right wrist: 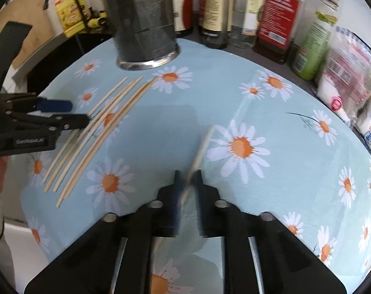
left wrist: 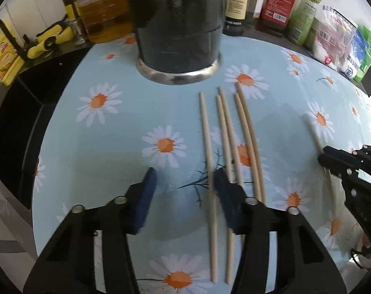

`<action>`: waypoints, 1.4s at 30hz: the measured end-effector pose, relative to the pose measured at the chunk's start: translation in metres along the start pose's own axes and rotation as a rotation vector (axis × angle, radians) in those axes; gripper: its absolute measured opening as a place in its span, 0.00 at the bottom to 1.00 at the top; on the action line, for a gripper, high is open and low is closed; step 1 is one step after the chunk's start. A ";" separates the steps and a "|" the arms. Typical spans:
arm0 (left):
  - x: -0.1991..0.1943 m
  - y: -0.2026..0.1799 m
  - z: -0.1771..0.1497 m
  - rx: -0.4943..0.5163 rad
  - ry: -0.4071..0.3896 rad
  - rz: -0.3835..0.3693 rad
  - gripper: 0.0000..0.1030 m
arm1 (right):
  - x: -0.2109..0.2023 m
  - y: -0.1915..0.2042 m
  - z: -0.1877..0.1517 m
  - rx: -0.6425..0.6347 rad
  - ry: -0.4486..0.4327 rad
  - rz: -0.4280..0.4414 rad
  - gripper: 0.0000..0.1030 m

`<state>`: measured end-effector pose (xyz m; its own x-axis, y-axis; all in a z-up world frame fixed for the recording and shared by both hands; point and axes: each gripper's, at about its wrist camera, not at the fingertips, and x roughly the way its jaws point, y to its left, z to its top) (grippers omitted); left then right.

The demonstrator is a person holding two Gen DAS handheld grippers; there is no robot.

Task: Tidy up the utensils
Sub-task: 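Move both open tools back down to the remaining chopsticks, then close the left tool on a chopstick while the right tool grasps another, then lift both held chopsticks upright and carry them over the black holder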

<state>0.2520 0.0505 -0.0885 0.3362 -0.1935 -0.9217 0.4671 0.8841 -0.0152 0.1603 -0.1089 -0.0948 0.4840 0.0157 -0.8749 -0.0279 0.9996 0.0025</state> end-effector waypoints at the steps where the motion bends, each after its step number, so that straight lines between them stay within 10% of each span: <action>1: 0.000 0.001 0.001 -0.002 0.009 -0.006 0.45 | 0.000 -0.003 0.000 0.012 -0.001 0.012 0.04; 7: -0.001 0.019 0.005 -0.056 0.083 -0.031 0.04 | 0.001 -0.025 0.002 0.104 0.010 0.123 0.04; 26: -0.039 0.104 0.021 -0.070 0.104 0.051 0.05 | -0.036 -0.063 0.044 0.271 -0.105 0.043 0.04; 42: -0.139 0.162 0.101 -0.077 -0.186 0.070 0.05 | -0.114 -0.028 0.136 0.170 -0.322 -0.054 0.04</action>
<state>0.3639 0.1777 0.0760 0.5142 -0.1995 -0.8342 0.3758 0.9267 0.0100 0.2245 -0.1351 0.0702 0.7324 -0.0575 -0.6784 0.1374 0.9884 0.0645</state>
